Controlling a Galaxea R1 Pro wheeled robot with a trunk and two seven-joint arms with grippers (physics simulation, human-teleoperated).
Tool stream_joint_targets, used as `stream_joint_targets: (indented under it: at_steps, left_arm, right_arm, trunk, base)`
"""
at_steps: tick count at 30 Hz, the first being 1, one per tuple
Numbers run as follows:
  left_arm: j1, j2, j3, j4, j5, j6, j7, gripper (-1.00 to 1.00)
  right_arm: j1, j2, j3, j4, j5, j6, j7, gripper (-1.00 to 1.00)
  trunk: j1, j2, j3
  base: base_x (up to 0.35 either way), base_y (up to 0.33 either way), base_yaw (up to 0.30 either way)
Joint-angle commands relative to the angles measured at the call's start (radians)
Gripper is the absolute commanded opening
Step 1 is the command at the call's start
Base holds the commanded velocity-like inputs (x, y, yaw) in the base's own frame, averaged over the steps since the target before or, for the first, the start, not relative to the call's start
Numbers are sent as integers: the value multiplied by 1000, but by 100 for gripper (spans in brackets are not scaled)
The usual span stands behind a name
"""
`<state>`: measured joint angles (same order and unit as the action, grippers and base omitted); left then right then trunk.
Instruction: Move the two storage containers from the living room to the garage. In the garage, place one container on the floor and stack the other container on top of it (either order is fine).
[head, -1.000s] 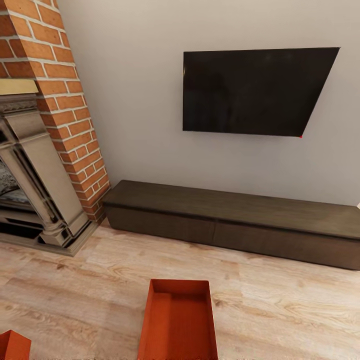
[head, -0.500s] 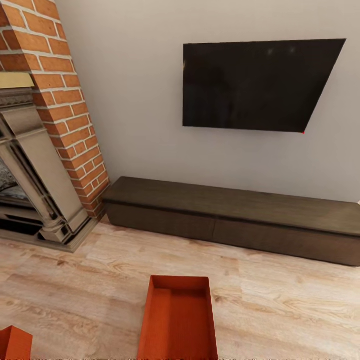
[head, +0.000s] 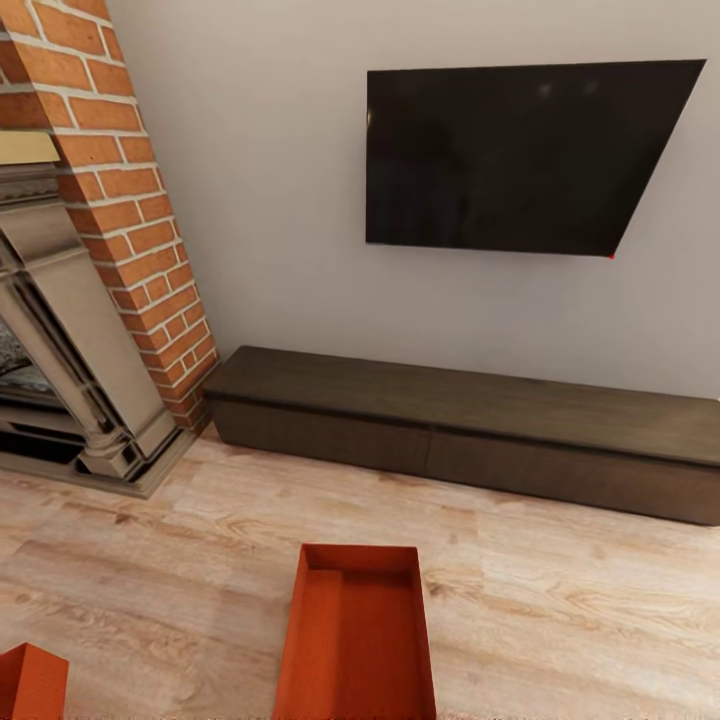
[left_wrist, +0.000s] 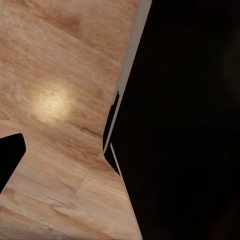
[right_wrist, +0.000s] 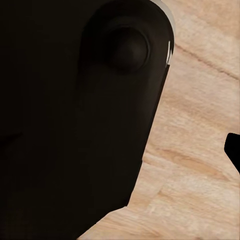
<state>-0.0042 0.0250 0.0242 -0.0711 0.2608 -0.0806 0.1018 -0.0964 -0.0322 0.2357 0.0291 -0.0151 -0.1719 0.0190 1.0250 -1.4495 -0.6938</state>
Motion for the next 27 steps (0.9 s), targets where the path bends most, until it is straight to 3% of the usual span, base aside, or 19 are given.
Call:
stream_joint_targets:
  at_steps: [1, 27]
  left_arm:
    - [0, 0, 2, 0, 3, -3, 1, 100]
    - [0, 0, 2, 0, 3, -3, 1, 100]
  right_arm:
    - [-1, 0, 4, 3, -2, -6, 2, 100]
    - [-1, 0, 4, 3, -2, -6, 0, 100]
  trunk:
    - [0, 0, -2]
    - [0, 0, -45]
  base:
    - [0, 0, 0]
    - [0, 0, 0]
